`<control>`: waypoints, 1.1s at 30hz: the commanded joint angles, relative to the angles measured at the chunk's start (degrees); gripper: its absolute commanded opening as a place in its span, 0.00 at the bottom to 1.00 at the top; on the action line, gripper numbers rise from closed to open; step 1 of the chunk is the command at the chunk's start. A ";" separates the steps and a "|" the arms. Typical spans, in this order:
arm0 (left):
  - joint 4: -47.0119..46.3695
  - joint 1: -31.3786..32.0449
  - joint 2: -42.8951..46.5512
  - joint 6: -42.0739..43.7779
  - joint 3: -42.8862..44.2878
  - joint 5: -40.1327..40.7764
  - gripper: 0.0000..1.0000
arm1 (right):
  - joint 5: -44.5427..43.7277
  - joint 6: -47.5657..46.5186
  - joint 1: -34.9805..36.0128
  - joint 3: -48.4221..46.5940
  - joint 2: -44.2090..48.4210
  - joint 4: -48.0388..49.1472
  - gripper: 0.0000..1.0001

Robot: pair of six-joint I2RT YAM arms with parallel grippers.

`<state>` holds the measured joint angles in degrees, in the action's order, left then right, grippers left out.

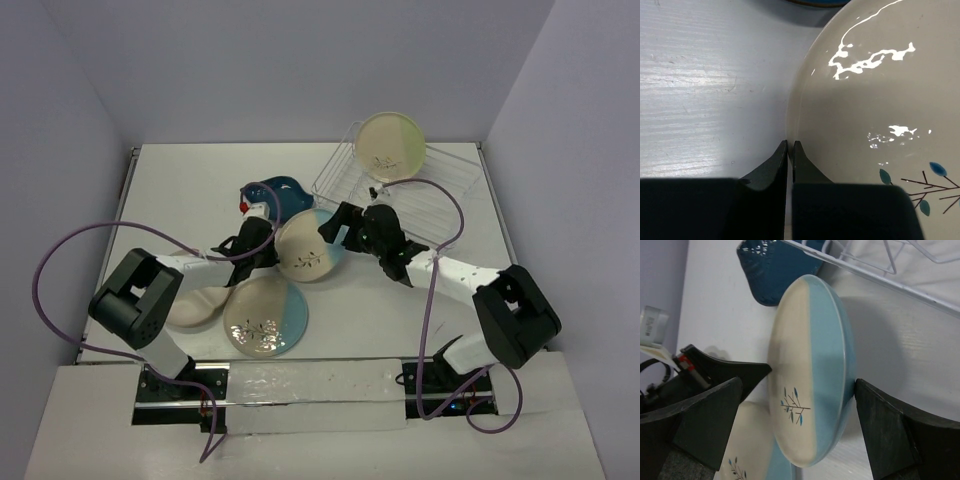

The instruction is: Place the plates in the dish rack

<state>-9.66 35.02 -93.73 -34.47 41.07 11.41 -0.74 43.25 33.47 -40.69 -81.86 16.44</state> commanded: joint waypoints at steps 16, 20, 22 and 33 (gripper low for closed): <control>-1.76 1.63 1.06 -2.01 -1.87 -8.60 0.00 | 7.18 4.05 2.38 -4.09 -5.33 8.03 0.47; -1.65 1.63 2.74 -2.32 -1.87 -8.36 0.00 | 2.27 1.17 2.91 -5.32 -3.19 4.37 0.21; -1.39 1.63 4.22 -2.80 -1.66 -8.31 0.00 | 0.71 -0.61 3.00 -5.92 -2.21 3.39 0.04; 5.45 1.50 22.01 0.98 4.67 2.56 0.99 | 1.35 -26.99 2.87 -18.41 7.56 -1.11 0.00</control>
<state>-6.51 36.59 -80.03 -35.38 40.85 7.27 0.45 31.28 36.14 -48.56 -83.18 9.31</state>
